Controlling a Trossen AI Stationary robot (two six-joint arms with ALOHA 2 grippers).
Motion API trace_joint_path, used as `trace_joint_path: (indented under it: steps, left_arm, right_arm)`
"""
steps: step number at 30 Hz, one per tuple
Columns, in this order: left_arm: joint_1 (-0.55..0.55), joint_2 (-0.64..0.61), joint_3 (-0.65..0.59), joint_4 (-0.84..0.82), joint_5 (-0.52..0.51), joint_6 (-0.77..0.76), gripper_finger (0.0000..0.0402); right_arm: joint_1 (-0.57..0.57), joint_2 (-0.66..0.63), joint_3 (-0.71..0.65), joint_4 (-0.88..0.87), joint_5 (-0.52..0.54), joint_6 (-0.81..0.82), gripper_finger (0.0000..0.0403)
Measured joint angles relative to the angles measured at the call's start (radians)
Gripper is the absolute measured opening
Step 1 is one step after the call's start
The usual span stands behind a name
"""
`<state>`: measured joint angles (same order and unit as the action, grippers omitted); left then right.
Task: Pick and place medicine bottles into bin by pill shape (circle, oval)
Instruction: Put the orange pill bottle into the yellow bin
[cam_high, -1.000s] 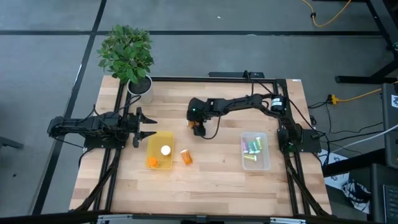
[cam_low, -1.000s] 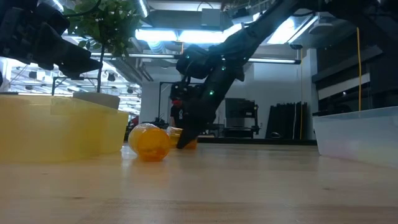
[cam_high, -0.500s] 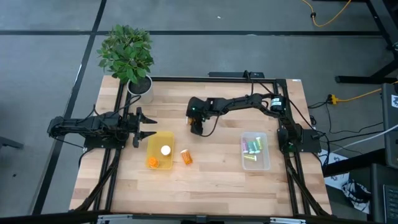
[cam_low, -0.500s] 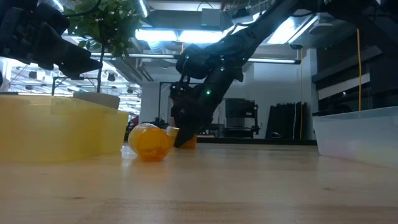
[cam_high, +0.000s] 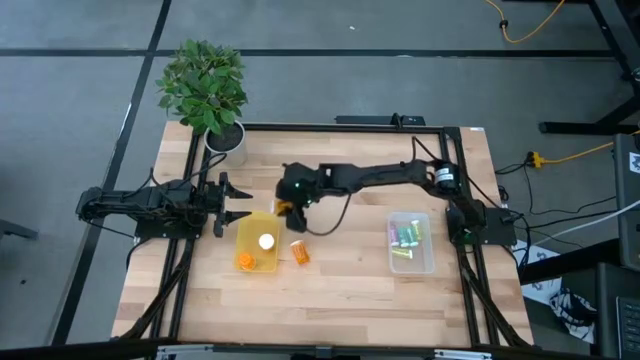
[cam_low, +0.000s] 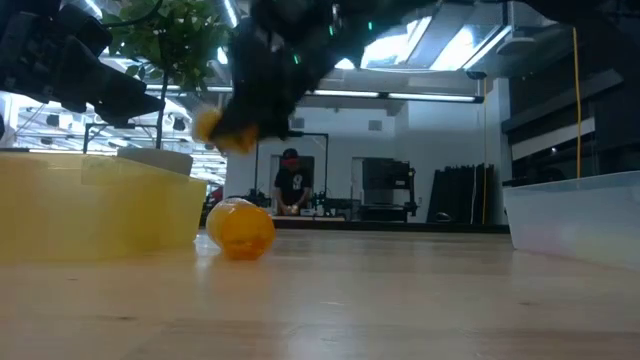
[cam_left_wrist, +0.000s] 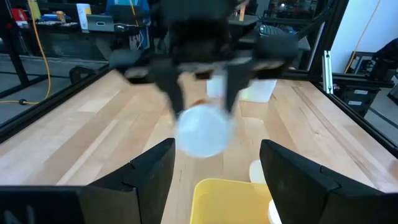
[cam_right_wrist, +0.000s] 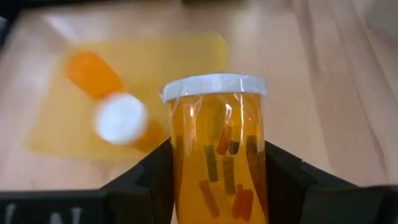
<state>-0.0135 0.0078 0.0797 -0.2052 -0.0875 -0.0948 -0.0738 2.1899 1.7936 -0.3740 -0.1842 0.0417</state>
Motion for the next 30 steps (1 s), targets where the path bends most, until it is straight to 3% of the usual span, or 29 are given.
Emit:
trace_joint_path:
  steps: [9,17,21,30]
  left_arm:
    - [0.0,0.0,0.0,0.0,0.0,0.0,0.0229]
    - [0.0,0.0,0.0,0.0,0.0,0.0,0.0229]
    - [0.0,0.0,0.0,0.0,0.0,0.0,0.0229]
    - [0.0,0.0,0.0,0.0,0.0,0.0,0.0229]
  right_arm:
    - [0.155,0.006,0.034,0.192,-0.014,-0.075,0.019]
    - [0.221,0.075,0.034,0.442,0.07,-0.1,0.0193]
    - [0.233,0.122,0.033,0.463,0.078,-0.069,0.0193]
    - [0.233,0.143,0.033,0.477,0.218,0.032,0.0197]
